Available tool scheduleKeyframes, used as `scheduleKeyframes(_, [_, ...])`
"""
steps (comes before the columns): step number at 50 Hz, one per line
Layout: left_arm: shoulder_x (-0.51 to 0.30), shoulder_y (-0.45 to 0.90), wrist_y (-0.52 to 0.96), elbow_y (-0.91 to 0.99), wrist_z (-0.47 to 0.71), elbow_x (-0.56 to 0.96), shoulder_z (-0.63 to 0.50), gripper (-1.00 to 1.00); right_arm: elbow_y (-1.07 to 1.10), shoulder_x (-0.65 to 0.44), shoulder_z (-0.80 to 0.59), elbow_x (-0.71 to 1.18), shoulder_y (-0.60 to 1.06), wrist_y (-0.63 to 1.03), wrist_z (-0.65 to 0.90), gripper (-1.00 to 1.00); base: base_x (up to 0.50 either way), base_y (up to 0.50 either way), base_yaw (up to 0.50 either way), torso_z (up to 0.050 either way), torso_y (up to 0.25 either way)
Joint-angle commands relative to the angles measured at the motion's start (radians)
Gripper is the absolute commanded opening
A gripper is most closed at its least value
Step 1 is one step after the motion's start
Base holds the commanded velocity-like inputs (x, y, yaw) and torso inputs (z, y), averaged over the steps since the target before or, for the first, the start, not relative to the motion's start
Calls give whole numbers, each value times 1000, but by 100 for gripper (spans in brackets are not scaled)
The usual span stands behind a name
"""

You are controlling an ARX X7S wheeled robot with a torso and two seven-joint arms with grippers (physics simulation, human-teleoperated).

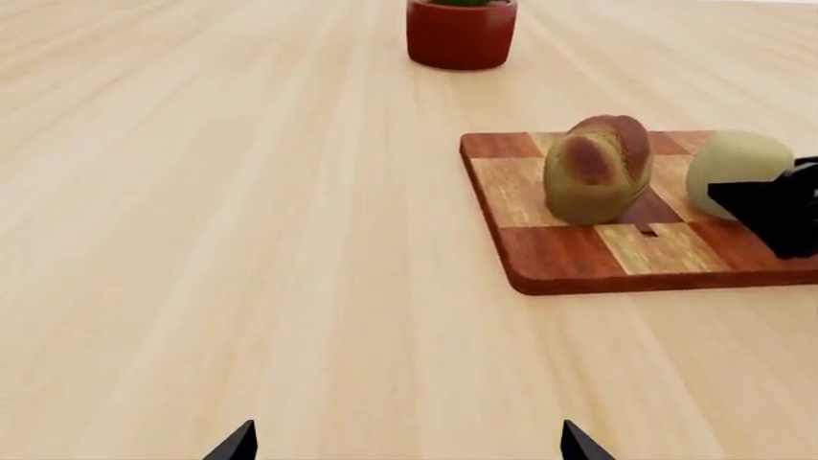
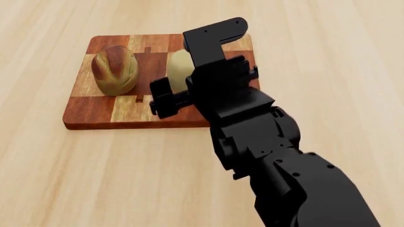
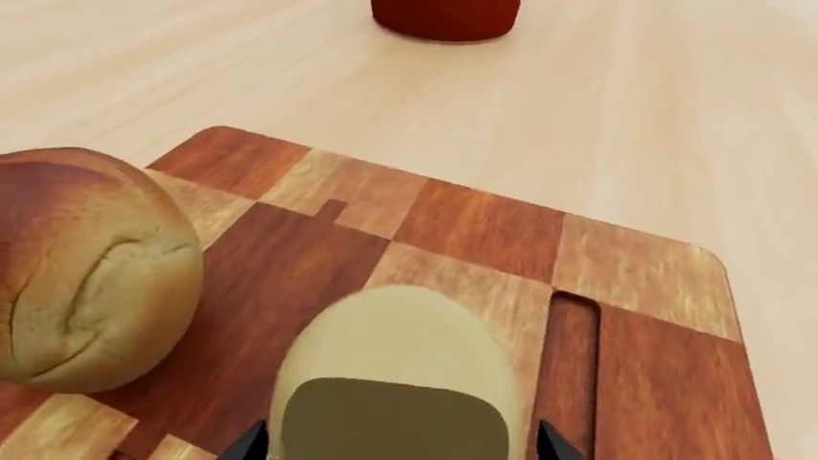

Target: Place the bread and cheese on the cutting board.

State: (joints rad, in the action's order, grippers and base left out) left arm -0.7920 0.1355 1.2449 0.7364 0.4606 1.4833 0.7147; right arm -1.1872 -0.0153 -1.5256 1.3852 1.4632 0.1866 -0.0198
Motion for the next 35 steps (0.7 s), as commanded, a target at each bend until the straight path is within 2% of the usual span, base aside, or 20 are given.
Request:
scheduleKeyframes(1, [21,-8,6,27,-36,-3,27,100,-1,15,-8,-5,28,9,-10,100,0,0,0,0,0])
scheduleKeyframes(19, [14,-18,-6,32,-42,-12,26,100,36,15,-15,33,74,10,-12,100,0,0,0,0,0])
scheduleKeyframes(31, [-5,-4,-12,29,-14,26,18,100,66,13,-9,43,170,21,1,100,0,0,0,0,0])
scheduleKeyframes(35, [-13,22,-15,19,6,35,-14,100,241,-67,7,58,200,34,88,100,0,0,0,0,0])
